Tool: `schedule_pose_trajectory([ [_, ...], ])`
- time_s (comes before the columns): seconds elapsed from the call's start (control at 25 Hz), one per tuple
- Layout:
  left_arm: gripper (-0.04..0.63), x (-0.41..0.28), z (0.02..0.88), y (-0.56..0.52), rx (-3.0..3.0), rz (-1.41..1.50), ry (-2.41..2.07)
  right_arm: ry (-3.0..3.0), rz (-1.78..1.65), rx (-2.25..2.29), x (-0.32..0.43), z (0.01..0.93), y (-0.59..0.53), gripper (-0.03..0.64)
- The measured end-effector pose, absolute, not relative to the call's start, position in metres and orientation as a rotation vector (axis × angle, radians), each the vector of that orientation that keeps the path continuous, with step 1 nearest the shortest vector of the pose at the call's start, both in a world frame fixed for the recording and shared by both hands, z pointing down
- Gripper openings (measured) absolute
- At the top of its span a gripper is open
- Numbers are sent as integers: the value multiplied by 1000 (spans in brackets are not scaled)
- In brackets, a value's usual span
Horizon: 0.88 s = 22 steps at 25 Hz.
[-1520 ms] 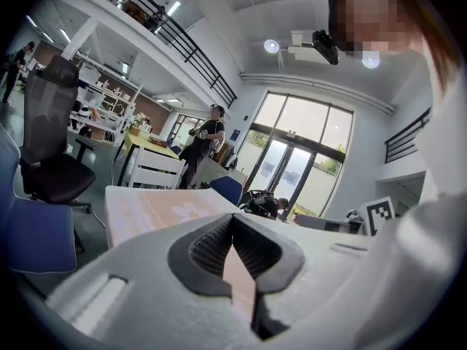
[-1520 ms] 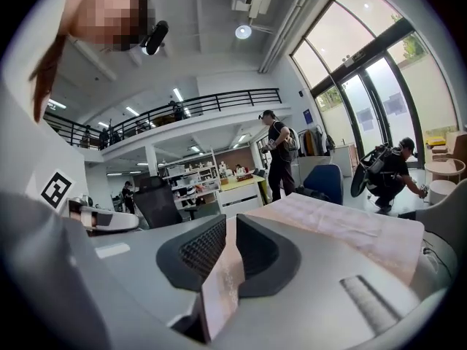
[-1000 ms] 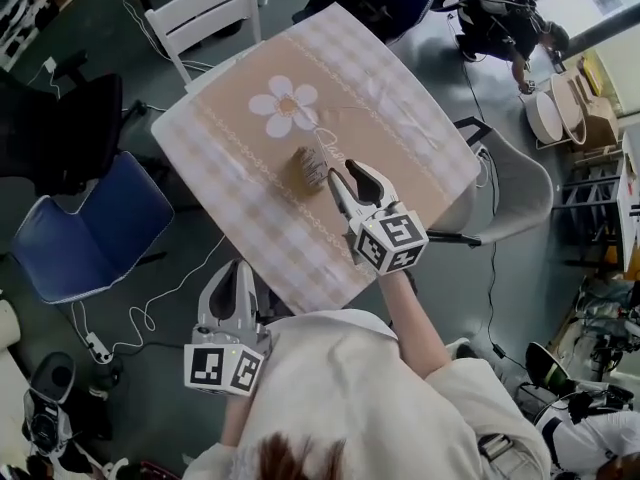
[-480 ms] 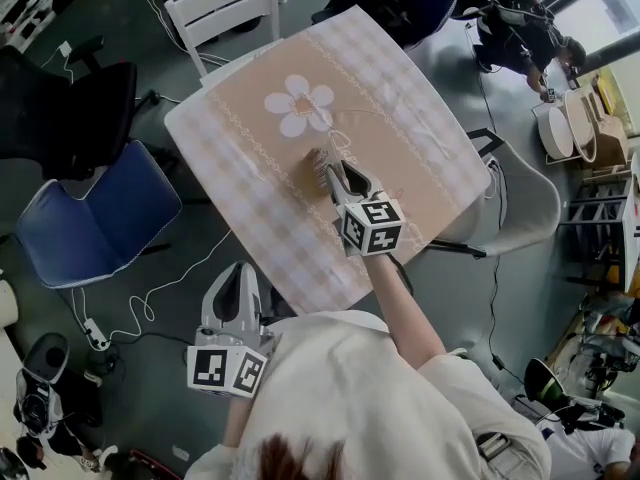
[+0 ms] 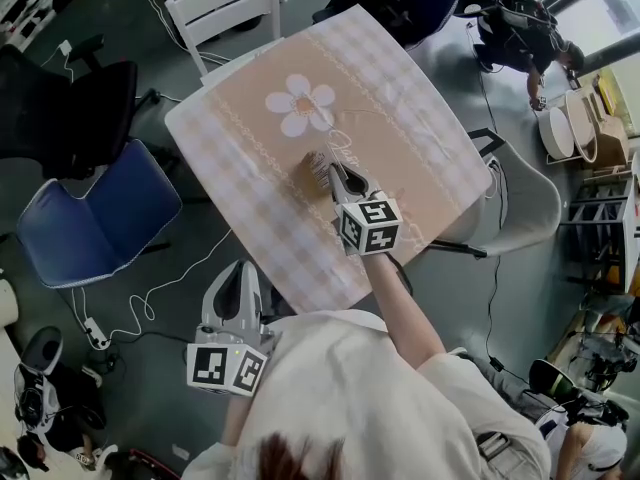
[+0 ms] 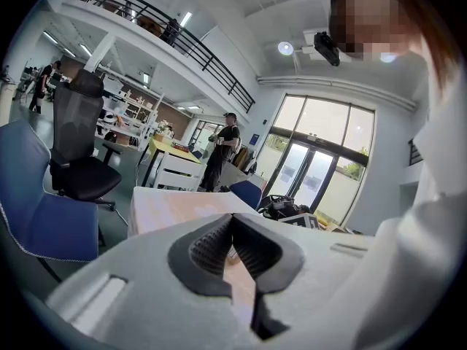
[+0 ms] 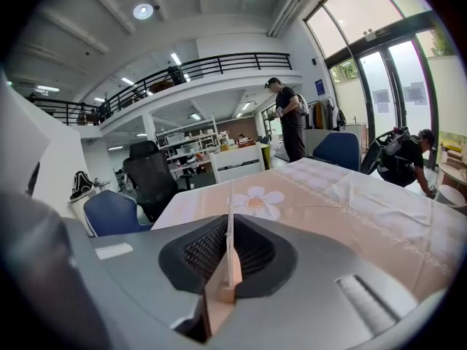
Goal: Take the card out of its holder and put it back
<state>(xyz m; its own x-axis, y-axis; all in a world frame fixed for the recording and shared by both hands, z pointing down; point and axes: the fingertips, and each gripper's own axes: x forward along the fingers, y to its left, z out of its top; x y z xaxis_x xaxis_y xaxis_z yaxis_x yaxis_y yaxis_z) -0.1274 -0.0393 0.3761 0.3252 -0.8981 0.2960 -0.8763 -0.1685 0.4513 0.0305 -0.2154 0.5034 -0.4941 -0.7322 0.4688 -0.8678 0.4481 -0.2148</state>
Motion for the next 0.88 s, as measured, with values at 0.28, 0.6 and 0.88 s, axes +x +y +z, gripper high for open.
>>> schedule_pose_trajectory([
  [0.28,0,-127,377,-41,2057,-52,-1545,-2408,610,1355,29,505,-215,15],
  [0.6,0,-129,379,-42,2058,-53,-1540,-2401,600,1349,27,501,-217,15],
  [0.88,0,-131,377,-41,2061,-54,-1542,-2414,591,1366,29,489,-218,14],
])
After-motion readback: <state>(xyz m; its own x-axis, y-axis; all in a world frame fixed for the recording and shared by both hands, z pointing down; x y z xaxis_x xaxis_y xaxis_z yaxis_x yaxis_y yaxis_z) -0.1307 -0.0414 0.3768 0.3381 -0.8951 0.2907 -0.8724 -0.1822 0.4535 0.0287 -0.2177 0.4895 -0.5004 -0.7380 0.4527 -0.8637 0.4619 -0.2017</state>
